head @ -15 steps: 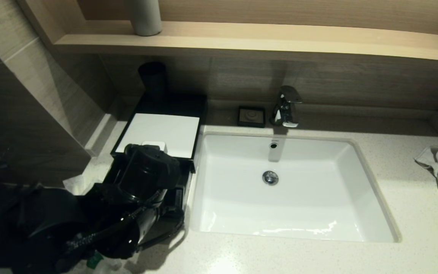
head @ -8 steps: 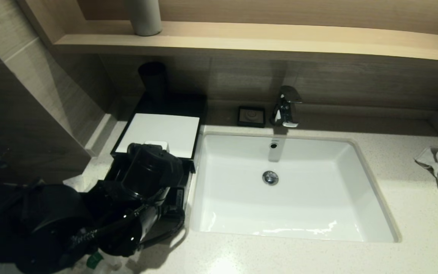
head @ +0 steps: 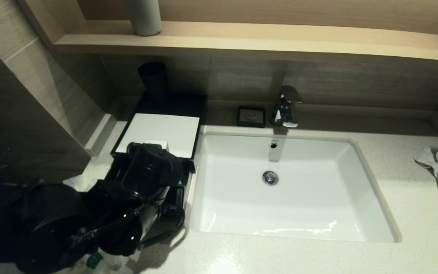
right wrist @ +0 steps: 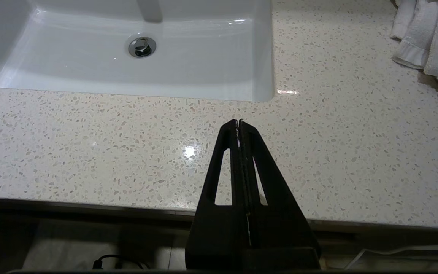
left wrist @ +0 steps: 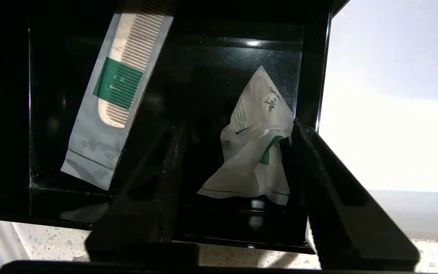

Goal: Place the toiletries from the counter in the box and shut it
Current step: Place the bathroom toiletry into the drawer

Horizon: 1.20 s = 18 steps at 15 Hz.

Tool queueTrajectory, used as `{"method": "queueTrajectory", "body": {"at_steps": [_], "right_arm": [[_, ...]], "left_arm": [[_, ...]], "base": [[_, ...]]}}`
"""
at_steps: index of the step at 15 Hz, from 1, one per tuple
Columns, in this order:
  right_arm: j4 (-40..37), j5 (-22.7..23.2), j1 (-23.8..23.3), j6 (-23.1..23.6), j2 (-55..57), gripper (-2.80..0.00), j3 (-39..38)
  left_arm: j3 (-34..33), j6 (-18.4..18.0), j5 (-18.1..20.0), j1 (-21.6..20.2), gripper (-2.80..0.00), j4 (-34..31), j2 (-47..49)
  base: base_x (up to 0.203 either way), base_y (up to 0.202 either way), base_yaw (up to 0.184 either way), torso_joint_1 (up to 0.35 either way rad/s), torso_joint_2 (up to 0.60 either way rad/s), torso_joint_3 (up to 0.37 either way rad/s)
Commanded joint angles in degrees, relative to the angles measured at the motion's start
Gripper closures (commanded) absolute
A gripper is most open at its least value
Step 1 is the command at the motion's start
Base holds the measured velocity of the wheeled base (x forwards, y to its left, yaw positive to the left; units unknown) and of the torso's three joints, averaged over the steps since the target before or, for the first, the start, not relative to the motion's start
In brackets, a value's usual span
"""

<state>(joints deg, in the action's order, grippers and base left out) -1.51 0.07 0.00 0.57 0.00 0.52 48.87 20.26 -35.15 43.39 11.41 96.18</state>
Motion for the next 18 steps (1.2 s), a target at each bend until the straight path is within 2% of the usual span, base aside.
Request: {"method": "queueTrajectory", "body": {"at_steps": [1, 7, 8, 9, 13, 18], "right_arm": [[0.02, 0.01, 0.00, 0.04, 0.00, 0.00, 0.00], [0.02, 0.01, 0.00, 0.03, 0.00, 0.00, 0.00], [0.02, 0.01, 0.00, 0.04, 0.00, 0.00, 0.00], [0.02, 0.01, -0.04, 0.04, 0.00, 0.00, 0.00], [0.02, 0.01, 0.00, 0.04, 0.00, 0.00, 0.00], [0.02, 0.01, 0.00, 0.04, 0.00, 0.00, 0.00]], "left_arm": [[0.69, 0.14, -0.27, -0.06, -2.80, 0.02, -0.73], [1.05, 0.01, -0.36, -0.01, -2.80, -3.48, -5.29], [1.05, -0.03, -0.36, -0.03, -0.73, -4.75, -5.94], [1.03, -0.05, -0.36, 0.03, 0.00, -5.52, -6.28], [0.74, -0.13, 0.17, 0.03, 0.00, -8.98, -6.71], [2.53, -0.12, 3.40, 0.03, 0.00, -16.05, -5.74]], "base": [[0.000, 0.000, 0.000, 0.000, 0.00, 0.000], [0.000, 0.000, 0.000, 0.000, 0.00, 0.000], [0.000, 0.000, 0.000, 0.000, 0.00, 0.000], [0.000, 0.000, 0.000, 0.000, 0.00, 0.000], [0.000, 0.000, 0.000, 0.000, 0.00, 0.000], [0.000, 0.000, 0.000, 0.000, 0.00, 0.000]]}}
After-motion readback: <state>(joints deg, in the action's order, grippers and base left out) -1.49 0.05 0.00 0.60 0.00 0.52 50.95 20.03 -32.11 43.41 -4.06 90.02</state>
